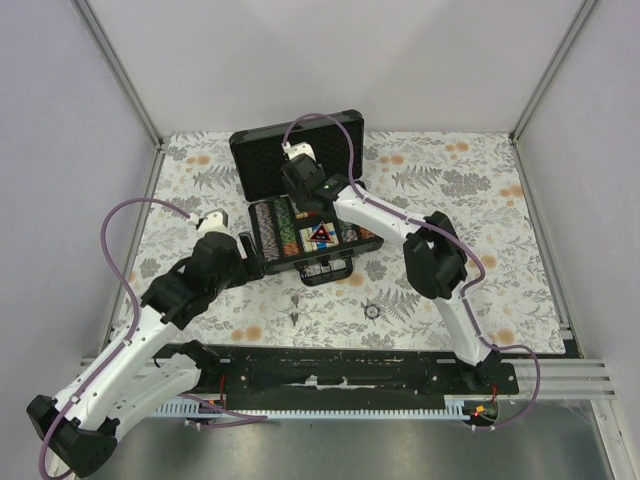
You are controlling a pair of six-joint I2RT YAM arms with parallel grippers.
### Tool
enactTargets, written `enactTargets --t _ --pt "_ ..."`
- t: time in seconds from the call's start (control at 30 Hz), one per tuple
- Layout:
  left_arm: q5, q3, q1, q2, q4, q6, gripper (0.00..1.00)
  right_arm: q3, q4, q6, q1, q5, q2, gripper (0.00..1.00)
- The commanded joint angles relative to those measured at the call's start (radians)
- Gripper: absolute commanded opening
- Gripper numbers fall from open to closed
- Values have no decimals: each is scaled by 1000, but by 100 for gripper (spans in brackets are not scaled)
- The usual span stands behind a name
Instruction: Pack up texas hold em set
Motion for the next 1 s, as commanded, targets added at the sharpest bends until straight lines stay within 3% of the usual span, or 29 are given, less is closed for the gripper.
enactTargets --t 0.0,0.57,0.97 --pt "4 32 4 9 9 -13 82 85 61 -39 -14 29 38 61" --pt "19 19 3 -5 9 -33 81 91 84 -37 -28 -3 78 64" --pt "16 37 4 -20 -11 -29 81 79 42 -27 -27 1 -87 81"
